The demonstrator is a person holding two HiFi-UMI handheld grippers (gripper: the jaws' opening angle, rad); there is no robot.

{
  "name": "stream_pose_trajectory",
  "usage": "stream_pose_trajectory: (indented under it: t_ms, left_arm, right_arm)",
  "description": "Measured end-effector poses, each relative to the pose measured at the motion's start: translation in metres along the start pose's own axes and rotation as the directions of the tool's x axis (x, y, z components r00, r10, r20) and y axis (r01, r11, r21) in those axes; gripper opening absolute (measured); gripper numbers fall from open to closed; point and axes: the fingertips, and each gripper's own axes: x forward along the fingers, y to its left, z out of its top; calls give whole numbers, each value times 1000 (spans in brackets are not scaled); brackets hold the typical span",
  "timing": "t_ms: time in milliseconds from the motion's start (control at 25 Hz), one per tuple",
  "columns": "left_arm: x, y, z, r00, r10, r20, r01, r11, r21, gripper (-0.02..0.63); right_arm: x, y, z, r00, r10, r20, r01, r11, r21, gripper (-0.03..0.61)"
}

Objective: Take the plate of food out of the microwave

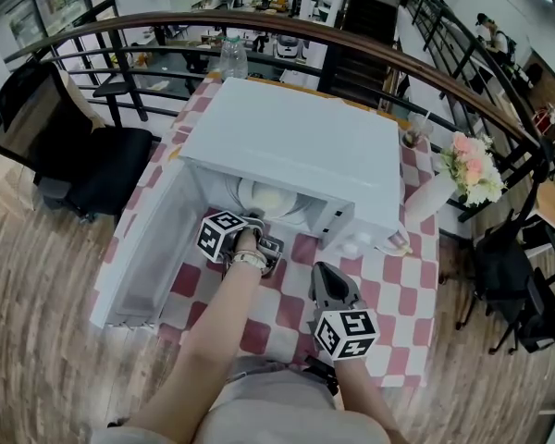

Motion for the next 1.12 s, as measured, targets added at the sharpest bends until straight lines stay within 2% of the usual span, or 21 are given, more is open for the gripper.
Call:
stream_pose_trajectory:
  t_ms: [320, 520, 800, 1120]
  left_arm:
    - [-4, -11, -2, 1000, -13, -1, 13, 1000, 22, 36]
    - [-6, -10, -1, 999, -47, 4, 47, 999, 0, 28]
    - [-11, -13, -4, 992, -126, 6, 125, 992, 8, 18]
    - [-22, -21, -6, 972, -234, 16, 233, 971, 55, 9]
  right_arm:
    - [-4, 2, 0, 1000, 0, 7, 0, 1000, 2, 23]
    - [-7, 0, 0, 1000, -9, 11, 9, 1000, 3, 23]
    - [-9, 2, 1, 1000, -4, 9, 4, 1000, -8, 23]
    - [-11, 10, 0, 1000, 17, 3, -17, 1000, -22, 23]
